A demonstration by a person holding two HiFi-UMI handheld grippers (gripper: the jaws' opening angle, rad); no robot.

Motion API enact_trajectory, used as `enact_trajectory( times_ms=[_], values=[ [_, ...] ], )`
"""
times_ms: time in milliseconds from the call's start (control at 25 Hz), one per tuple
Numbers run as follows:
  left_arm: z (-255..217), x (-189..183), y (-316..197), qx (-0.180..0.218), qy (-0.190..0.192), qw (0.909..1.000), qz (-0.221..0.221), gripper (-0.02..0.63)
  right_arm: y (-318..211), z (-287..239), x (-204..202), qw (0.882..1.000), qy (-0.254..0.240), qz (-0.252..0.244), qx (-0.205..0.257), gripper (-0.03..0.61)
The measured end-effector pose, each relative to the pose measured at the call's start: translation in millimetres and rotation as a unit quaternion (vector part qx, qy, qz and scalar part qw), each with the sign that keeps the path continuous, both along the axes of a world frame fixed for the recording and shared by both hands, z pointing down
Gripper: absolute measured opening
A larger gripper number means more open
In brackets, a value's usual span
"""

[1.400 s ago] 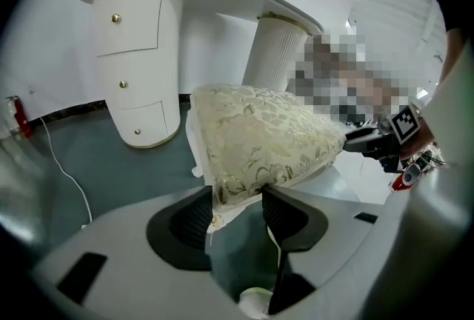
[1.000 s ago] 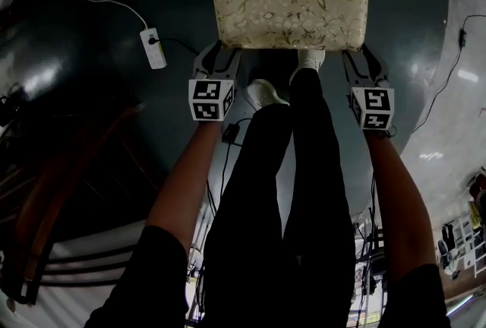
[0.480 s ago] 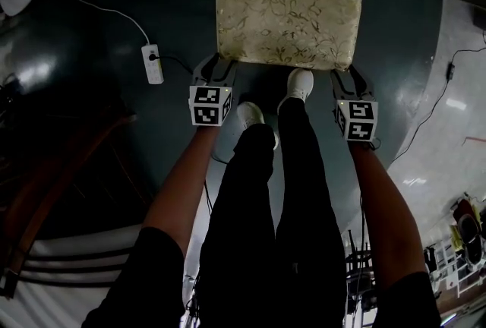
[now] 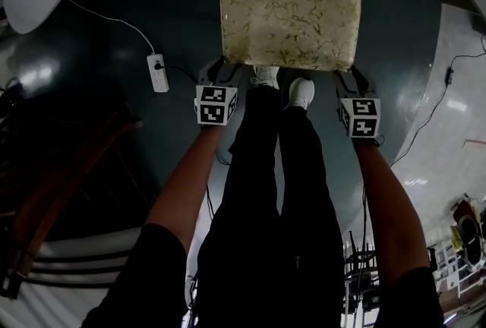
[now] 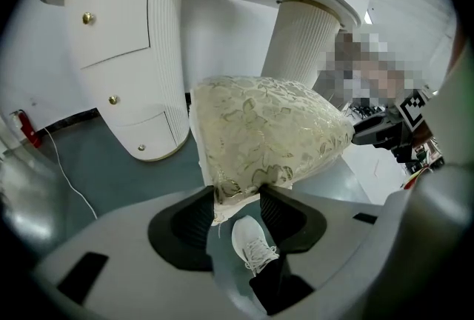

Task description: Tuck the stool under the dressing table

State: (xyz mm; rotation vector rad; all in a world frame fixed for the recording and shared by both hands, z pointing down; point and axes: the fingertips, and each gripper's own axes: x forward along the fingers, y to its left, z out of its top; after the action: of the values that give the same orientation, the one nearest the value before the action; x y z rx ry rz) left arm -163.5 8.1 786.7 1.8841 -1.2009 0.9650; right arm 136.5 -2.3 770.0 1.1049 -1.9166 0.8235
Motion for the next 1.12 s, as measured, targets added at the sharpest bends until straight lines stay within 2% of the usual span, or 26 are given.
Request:
enact_trajectory(
  times_ms=[280, 480, 680, 920, 1120],
  values=[
    [2.5, -3.4, -4.8, -0.015, 0.003, 0.9997, 0.016, 0.198, 7.7, 2.3, -5.7, 1.000, 0.002, 0.002, 0.004, 0.216],
    [4.4, -2.8, -3.2, -0.012, 0.003, 0.9999, 0.004, 0.198, 5.2, 7.1, -3.4, 1.000, 0.010, 0.020, 0.021, 0.215],
    [3.4, -0.6, 1.7, -0.021, 0.011, 0.9997, -0.002, 0.198, -0.9, 3.7, -1.6, 1.000, 0.004, -0.006, 0.022, 0.216],
    [6.2, 5.5, 4.6, -0.012, 0.015, 0.9998, 0.007, 0.198, -5.3, 3.6, 3.7, 0.999, 0.009, 0.001, 0.036, 0.216],
    [13.3, 3.9, 14.5, -0.001, 0.007, 0.9999, -0.012, 0.198, 7.1, 11.2, 2.6, 0.999, 0.008, -0.008, 0.040, 0.216]
  ],
)
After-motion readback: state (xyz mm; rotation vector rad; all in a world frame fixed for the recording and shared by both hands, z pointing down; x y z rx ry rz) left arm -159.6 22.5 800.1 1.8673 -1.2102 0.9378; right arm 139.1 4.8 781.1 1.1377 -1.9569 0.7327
